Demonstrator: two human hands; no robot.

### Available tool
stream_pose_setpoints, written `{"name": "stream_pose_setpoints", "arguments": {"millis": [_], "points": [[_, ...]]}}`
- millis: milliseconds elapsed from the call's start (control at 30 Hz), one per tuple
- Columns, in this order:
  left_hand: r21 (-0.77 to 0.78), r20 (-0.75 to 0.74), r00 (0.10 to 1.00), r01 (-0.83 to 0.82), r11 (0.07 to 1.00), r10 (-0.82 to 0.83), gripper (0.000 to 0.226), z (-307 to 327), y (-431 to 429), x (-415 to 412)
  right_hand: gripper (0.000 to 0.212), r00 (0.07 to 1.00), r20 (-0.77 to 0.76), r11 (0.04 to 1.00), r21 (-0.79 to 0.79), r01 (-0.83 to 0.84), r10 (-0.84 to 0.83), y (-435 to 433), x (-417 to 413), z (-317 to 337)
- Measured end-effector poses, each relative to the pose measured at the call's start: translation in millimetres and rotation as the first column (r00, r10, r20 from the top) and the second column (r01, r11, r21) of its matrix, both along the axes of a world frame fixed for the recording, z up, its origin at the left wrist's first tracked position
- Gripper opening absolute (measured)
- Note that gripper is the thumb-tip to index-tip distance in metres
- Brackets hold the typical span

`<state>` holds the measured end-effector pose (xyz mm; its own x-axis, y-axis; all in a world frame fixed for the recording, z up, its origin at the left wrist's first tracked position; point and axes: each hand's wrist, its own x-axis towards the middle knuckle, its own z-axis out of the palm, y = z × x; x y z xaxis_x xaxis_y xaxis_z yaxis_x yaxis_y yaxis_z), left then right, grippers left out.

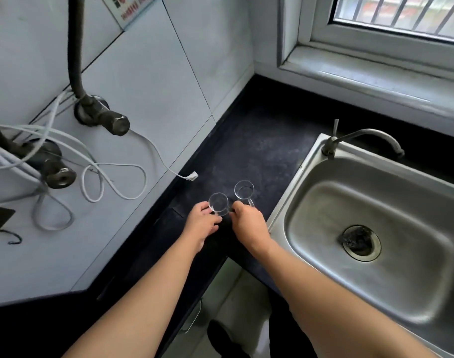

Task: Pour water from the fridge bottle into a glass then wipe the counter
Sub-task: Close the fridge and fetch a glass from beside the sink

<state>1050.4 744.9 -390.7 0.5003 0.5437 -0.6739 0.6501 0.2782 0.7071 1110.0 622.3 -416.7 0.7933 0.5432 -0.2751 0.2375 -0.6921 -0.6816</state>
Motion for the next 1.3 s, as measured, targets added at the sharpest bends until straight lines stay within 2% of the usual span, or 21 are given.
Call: {"name": "stream_pose_setpoints", "arguments": {"millis": [133, 300, 600, 800, 1067, 1300], "points": [[-0.138, 0.081, 0.986, -0.133, 0.981, 0.145, 0.031, 7.1, 2.3, -13.6, 0.017, 1.0, 0.001, 0.997, 0.073, -0.016, 0.016, -4.6, -12.5, 17.5], [-0.309, 0.173, 0.919, -0.292, 0.905, 0.355, 0.031, 26.2, 12.5, -44.7, 0.019, 0.996, 0.024, 0.99, 0.112, -0.085, 0.083, -2.3, -31.0, 48.4], [-0.347, 0.252, 0.778, -0.483, 0.804, 0.575, 0.025, 74.5, 29.7, -142.1, 0.016, 0.938, 0.083, 0.923, 0.172, -0.345, 0.335, 31.4, -91.7, 90.4], [-0.362, 0.26, 0.613, -0.655, 0.663, 0.747, 0.026, 97.1, 36.6, -236.9, 0.016, 0.823, 0.168, 0.805, 0.178, -0.566, 0.542, 67.3, -162.9, 109.3], [-0.371, 0.301, 0.409, -0.782, 0.501, 0.862, 0.025, 95.3, 37.2, -425.0, 0.013, 0.608, 0.223, 0.584, 0.17, -0.794, 0.762, 108.9, -323.1, 116.7], [-0.274, 0.265, 0.377, -0.853, 0.444, 0.888, 0.029, 79.2, 36.2, -600.9, 0.012, 0.465, 0.195, 0.444, 0.143, -0.885, 0.864, 137.0, -496.2, 106.3]]}}
